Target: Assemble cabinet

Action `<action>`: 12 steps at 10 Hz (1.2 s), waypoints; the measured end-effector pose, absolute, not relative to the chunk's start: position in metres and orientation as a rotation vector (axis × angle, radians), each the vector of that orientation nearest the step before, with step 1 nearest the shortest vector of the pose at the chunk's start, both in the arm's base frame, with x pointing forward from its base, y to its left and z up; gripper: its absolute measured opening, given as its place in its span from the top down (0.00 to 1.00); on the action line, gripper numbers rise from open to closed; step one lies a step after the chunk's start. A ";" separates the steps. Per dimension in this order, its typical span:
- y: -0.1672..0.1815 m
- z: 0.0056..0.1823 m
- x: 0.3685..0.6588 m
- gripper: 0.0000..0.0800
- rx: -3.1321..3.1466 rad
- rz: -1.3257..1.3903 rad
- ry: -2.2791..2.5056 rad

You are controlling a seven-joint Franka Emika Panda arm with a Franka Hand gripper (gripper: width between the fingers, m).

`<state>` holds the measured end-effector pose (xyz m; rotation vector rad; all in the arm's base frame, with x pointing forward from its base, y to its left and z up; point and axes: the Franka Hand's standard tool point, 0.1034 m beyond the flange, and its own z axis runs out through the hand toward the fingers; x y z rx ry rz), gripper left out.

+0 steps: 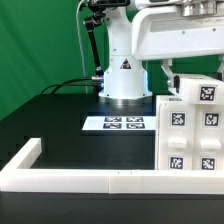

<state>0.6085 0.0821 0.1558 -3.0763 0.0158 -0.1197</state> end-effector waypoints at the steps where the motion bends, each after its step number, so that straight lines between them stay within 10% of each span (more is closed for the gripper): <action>1: 0.082 0.156 0.609 0.30 -3.067 -0.114 0.169; 12: 0.083 0.156 0.611 0.30 -2.658 -0.062 1.418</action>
Offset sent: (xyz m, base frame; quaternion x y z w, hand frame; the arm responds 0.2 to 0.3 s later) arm -0.0099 0.0002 -0.0062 0.0476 -0.0188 0.2857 0.9570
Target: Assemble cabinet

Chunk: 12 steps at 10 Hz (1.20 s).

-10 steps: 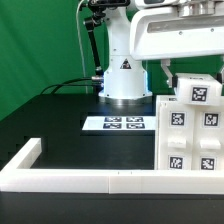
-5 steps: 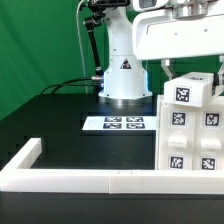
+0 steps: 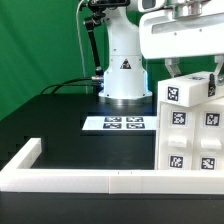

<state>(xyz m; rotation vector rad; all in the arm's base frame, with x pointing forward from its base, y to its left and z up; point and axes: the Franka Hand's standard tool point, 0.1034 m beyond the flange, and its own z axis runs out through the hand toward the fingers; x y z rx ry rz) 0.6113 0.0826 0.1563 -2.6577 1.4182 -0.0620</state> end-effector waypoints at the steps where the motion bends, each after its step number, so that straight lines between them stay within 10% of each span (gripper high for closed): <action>1: 0.085 0.156 0.611 0.30 -2.555 -0.075 1.576; 12: 0.084 0.155 0.614 0.30 -1.504 0.042 2.484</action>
Offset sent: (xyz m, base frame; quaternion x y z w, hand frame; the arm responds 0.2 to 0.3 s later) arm -0.0162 -0.0019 -0.0033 0.0083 0.0201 0.2931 0.9558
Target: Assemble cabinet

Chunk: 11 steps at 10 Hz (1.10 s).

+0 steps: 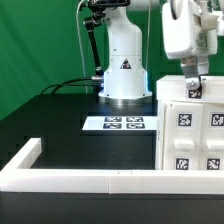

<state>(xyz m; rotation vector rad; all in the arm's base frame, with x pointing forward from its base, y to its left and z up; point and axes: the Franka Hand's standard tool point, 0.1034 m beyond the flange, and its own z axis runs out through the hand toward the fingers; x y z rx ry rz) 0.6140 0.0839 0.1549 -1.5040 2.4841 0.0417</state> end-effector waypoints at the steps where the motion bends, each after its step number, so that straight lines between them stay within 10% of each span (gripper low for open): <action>1: 0.084 0.155 0.614 0.30 -1.459 0.055 2.502; 6: 0.083 0.155 0.615 0.30 -1.427 0.080 2.495; 8: 0.086 0.160 0.616 0.03 -1.453 0.081 2.465; 11: 0.094 0.180 0.621 0.00 -1.435 0.087 2.425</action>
Offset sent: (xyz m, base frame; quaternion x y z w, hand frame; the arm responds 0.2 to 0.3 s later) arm -0.0059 -0.0027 -0.0031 -0.0358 0.0036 0.2102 0.9770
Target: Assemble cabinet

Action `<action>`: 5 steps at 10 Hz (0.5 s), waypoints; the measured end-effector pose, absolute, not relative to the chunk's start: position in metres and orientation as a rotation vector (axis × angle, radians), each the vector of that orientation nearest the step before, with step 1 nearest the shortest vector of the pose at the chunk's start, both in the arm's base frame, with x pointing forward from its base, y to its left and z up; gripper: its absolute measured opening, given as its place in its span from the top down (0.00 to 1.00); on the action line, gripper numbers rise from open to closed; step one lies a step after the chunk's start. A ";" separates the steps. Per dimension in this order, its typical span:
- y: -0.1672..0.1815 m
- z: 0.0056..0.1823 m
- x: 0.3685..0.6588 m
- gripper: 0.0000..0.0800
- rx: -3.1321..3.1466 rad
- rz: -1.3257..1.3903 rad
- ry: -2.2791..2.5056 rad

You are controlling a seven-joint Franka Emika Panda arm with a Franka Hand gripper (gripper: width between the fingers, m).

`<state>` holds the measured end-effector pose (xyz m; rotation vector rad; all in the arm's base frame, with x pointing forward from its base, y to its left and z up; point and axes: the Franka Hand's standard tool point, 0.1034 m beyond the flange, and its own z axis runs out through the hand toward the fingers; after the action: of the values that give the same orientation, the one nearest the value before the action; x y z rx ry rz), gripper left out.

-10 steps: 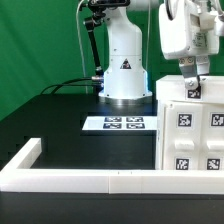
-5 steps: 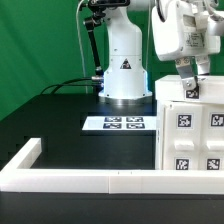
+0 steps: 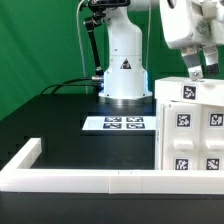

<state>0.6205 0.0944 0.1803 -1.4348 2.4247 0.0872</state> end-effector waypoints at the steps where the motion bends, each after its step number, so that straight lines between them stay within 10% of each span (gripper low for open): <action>1: 0.095 0.184 0.622 0.00 -1.459 0.083 2.400; 5: 0.095 0.177 0.618 0.00 -1.777 0.064 2.234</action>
Offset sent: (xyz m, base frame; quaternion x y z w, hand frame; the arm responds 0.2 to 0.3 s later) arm 0.0000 0.0000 0.0000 0.0000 0.0000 0.0000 1.0000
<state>0.6180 0.0953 0.1766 -1.7769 2.2343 0.0638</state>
